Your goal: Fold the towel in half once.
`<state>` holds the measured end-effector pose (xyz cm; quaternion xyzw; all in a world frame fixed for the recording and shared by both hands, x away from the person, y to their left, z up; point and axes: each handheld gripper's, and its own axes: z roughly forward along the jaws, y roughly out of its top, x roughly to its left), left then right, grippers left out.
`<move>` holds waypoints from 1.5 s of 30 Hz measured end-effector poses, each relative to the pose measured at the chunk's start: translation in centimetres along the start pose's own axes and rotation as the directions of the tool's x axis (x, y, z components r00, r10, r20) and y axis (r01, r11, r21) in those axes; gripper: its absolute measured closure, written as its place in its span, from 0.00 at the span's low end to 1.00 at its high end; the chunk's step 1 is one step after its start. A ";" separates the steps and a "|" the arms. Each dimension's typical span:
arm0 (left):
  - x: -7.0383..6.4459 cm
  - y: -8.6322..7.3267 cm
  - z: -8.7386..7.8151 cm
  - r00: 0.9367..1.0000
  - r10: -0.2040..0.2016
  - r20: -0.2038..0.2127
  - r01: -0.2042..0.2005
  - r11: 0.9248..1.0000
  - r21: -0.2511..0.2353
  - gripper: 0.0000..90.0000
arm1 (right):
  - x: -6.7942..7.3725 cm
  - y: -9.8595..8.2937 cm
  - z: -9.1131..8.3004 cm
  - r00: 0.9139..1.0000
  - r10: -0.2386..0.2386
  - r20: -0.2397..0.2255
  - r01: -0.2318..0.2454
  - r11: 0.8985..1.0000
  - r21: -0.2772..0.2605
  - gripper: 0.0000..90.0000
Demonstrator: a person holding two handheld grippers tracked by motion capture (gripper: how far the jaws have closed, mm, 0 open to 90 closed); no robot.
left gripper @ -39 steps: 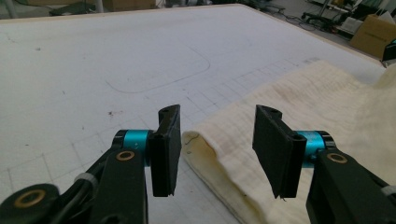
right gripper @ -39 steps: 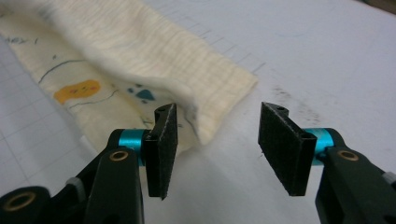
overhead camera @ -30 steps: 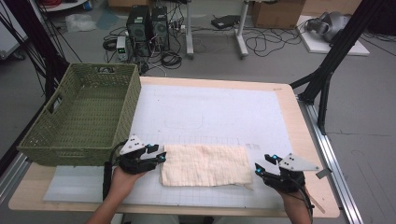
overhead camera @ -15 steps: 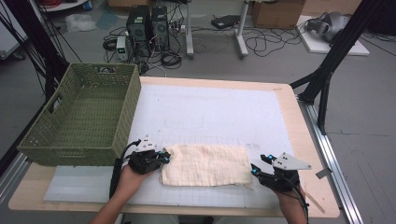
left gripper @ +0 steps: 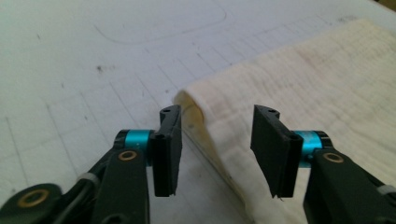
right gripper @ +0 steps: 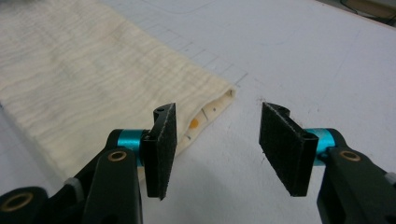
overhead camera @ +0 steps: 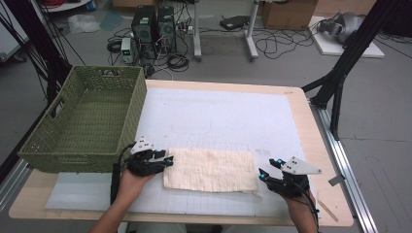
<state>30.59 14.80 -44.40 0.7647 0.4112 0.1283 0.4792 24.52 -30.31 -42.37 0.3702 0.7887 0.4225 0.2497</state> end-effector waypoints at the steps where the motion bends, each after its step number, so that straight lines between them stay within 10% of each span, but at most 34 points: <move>1: 0.1 0.2 0.0 1.000 0.008 -0.001 -0.008 1.000 -0.014 0.57 | -0.1 0.2 0.1 1.000 0.004 -0.001 -0.004 1.000 -0.006 0.51; 10: 1.1 2.4 1.9 0.998 0.066 -0.007 -0.067 0.998 -0.023 0.49 | -1.3 2.3 5.8 0.999 0.044 -0.018 -0.043 0.998 0.047 0.44; 13: 1.5 2.3 3.0 0.998 0.068 -0.010 -0.067 0.998 0.020 0.49 | -1.4 2.2 8.3 0.997 0.047 -0.055 -0.039 0.990 0.138 0.49; 15: 1.7 2.0 3.5 0.998 0.067 -0.011 -0.066 0.996 0.068 0.50 | -1.7 2.2 8.9 0.992 0.076 -0.100 -0.061 0.987 0.147 0.70; 17: 1.7 1.9 3.8 0.997 0.076 0.004 -0.077 0.992 0.096 0.55 | -1.8 2.3 8.8 0.994 0.056 -0.094 -0.041 0.987 0.156 0.90; 20: 1.0 1.9 3.9 0.989 0.150 0.000 -0.149 0.983 0.103 0.91 | -1.9 2.4 8.5 0.999 0.025 -0.035 -0.020 0.990 0.143 0.92; 22: 0.7 2.0 3.9 0.986 0.167 -0.027 -0.164 0.982 0.095 0.95 | -1.6 2.6 8.4 1.000 -0.007 0.016 0.005 0.991 0.134 0.92; 27: 1.2 2.3 3.7 0.983 0.141 -0.115 -0.138 0.990 0.030 0.94 | -1.1 2.7 8.2 0.998 0.010 0.062 -0.017 0.992 0.128 0.62; 34: 1.5 2.1 3.4 0.996 0.069 -0.062 -0.066 0.997 0.047 0.54 | -0.3 1.2 4.5 0.995 0.097 -0.007 -0.096 0.994 0.058 0.45; 39: 1.1 1.8 3.8 0.995 0.092 -0.050 -0.086 0.991 0.106 0.55 | 1.1 0.0 3.4 0.984 0.149 -0.097 -0.141 0.986 0.086 0.44; 45: 0.5 1.9 3.8 0.983 0.153 -0.098 -0.142 0.983 0.112 0.94 | 2.3 -0.3 3.5 0.993 0.079 -0.086 -0.063 0.983 0.173 0.84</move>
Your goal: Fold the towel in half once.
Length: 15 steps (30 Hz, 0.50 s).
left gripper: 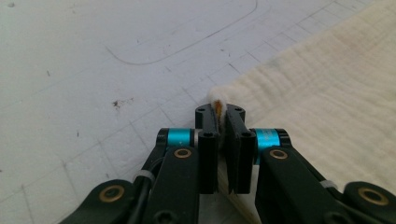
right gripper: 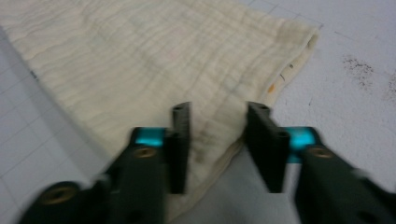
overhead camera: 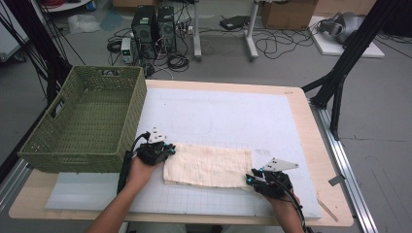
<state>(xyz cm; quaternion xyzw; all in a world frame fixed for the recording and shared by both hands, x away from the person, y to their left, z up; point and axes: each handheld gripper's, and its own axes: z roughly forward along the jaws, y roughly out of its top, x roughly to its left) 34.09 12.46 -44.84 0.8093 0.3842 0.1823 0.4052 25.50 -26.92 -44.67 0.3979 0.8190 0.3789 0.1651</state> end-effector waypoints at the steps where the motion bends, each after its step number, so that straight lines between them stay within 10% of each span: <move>1: -0.1 0.0 0.0 1.000 -0.002 -0.006 0.002 1.000 -0.003 0.94 | 0.0 0.0 -0.2 0.999 -0.025 0.040 0.025 1.000 0.012 0.86; 5: -0.1 0.0 0.0 1.000 -0.014 -0.010 0.014 1.000 -0.002 0.92 | 0.2 0.1 -0.6 0.995 -0.050 0.087 0.047 0.998 0.043 0.83; 8: 0.2 0.0 -0.1 1.000 -0.017 -0.005 0.017 1.000 -0.009 0.80 | 0.3 0.3 -0.9 0.993 -0.060 0.104 0.055 0.997 0.059 0.63; 15: 1.1 0.1 -0.1 0.996 -0.085 0.024 0.086 0.993 -0.076 0.51 | -2.2 2.6 -1.2 0.997 0.004 0.080 0.006 0.992 -0.125 0.37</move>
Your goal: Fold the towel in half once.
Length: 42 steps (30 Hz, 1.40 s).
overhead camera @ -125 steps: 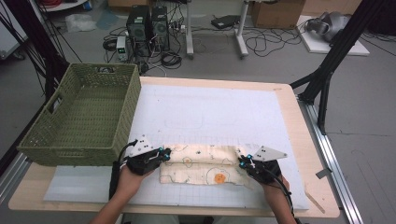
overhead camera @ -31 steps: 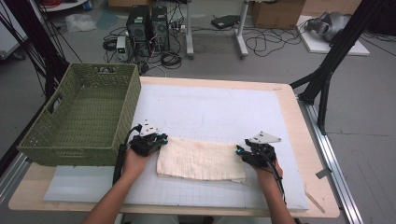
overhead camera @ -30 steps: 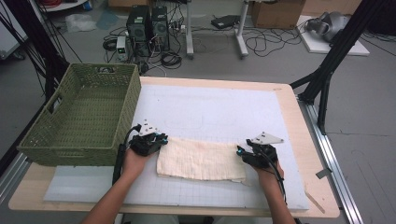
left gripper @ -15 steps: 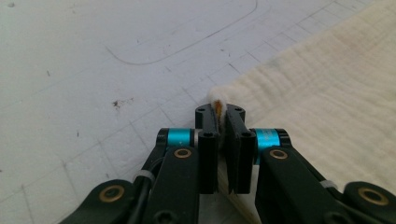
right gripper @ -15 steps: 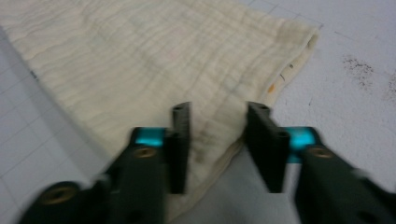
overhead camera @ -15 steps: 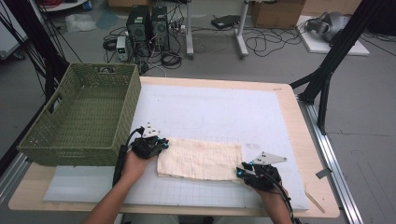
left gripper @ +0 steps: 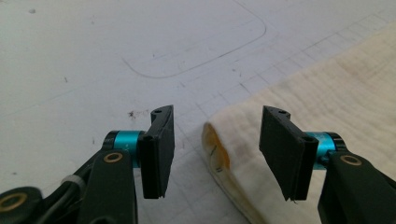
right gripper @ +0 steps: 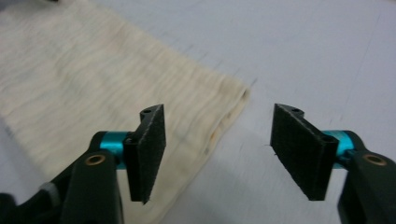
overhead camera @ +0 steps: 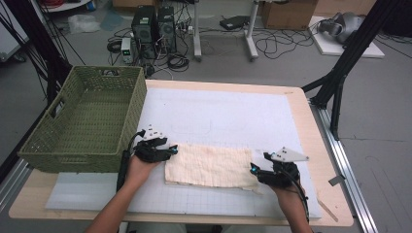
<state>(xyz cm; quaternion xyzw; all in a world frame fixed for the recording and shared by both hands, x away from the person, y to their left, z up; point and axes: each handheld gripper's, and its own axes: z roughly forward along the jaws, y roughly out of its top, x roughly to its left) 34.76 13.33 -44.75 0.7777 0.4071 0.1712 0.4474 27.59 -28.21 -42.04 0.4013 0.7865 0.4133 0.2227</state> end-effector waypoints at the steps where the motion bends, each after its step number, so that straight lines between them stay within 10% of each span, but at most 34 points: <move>1: 0.0 0.0 0.1 1.000 -0.006 0.009 0.006 1.000 -0.005 0.51 | -0.3 0.4 0.4 1.000 0.003 -0.002 -0.003 1.000 -0.005 0.37; 10: -0.2 0.1 0.7 0.999 0.034 0.025 -0.036 0.997 0.070 0.88 | -1.3 1.8 7.0 0.998 -0.012 -0.059 0.021 0.989 0.146 0.59; 14: -0.1 0.2 0.6 0.999 0.029 0.030 -0.031 0.997 0.073 0.94 | -1.4 1.6 6.8 0.992 -0.028 -0.120 0.044 0.989 0.138 0.90; 19: -0.9 0.7 1.0 1.000 -0.007 0.012 0.007 1.000 0.019 0.94 | -1.5 1.7 6.2 0.997 -0.077 -0.009 0.078 0.989 0.126 0.92; 23: -1.1 1.3 1.7 1.000 -0.021 -0.023 0.021 1.000 0.000 0.94 | -1.5 2.0 6.4 0.992 -0.088 0.095 0.077 0.991 0.111 0.92; 30: -0.9 1.4 2.4 0.999 0.005 -0.053 -0.003 0.999 0.034 0.86 | -1.5 1.9 6.8 0.986 -0.083 0.148 0.063 0.989 0.135 0.79; 42: -0.2 1.6 -1.1 0.997 -0.016 0.077 0.025 0.992 -0.120 0.39 | -1.8 2.2 3.2 0.995 -0.010 0.098 0.014 0.999 -0.041 0.35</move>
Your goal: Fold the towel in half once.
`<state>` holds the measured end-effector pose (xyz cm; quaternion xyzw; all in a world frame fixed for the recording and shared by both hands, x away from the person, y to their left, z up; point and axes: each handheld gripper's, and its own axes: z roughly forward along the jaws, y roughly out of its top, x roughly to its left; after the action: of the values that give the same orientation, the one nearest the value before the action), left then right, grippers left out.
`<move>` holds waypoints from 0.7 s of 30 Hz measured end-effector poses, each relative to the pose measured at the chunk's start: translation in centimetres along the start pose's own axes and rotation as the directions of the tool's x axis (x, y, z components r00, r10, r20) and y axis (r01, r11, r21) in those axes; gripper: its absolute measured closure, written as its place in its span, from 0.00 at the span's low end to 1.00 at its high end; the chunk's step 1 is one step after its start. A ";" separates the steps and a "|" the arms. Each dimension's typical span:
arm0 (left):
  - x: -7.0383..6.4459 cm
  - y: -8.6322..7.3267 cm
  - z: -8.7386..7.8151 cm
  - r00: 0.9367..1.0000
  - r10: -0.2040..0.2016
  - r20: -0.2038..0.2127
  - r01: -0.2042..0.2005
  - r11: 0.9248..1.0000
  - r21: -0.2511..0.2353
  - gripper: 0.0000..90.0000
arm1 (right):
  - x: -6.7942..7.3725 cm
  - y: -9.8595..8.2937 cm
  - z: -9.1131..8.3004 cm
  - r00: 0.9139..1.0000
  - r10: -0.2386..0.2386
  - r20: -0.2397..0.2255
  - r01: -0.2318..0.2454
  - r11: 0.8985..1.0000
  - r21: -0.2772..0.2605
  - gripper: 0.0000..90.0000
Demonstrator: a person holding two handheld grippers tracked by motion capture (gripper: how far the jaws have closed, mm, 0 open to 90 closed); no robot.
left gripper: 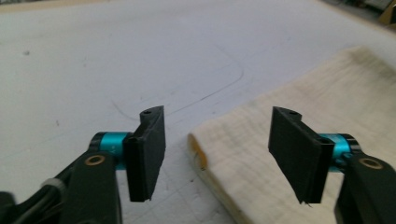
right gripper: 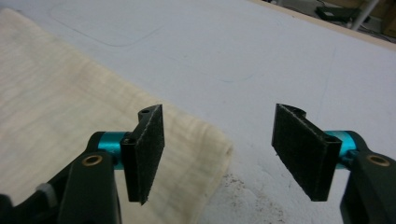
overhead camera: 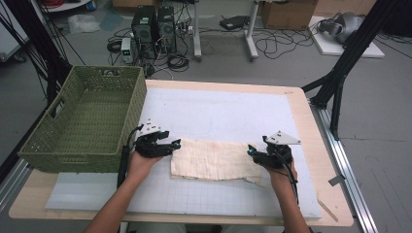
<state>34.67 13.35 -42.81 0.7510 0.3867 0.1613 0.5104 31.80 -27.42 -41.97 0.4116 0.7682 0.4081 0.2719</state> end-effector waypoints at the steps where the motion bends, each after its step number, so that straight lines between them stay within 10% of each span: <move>1: -0.1 -0.1 -0.3 1.000 0.003 0.008 -0.003 1.000 -0.010 0.36 | 0.1 0.0 -0.3 1.000 -0.005 -0.005 0.005 1.000 -0.007 0.32; 6: -0.3 -0.6 -1.2 0.999 -0.015 0.042 0.017 0.999 -0.034 0.21 | 0.5 -0.5 -1.8 1.000 0.012 -0.012 -0.012 0.999 -0.031 0.21; 21: -1.7 -1.2 -3.0 0.993 0.017 0.117 -0.005 0.996 -0.095 0.21 | 1.9 -1.9 -4.6 0.996 -0.046 -0.080 0.039 0.995 -0.087 0.13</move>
<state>31.14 14.18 -42.40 0.7364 0.3437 0.1376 0.5662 26.60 -28.29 -41.41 0.3663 0.7691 0.4512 0.2660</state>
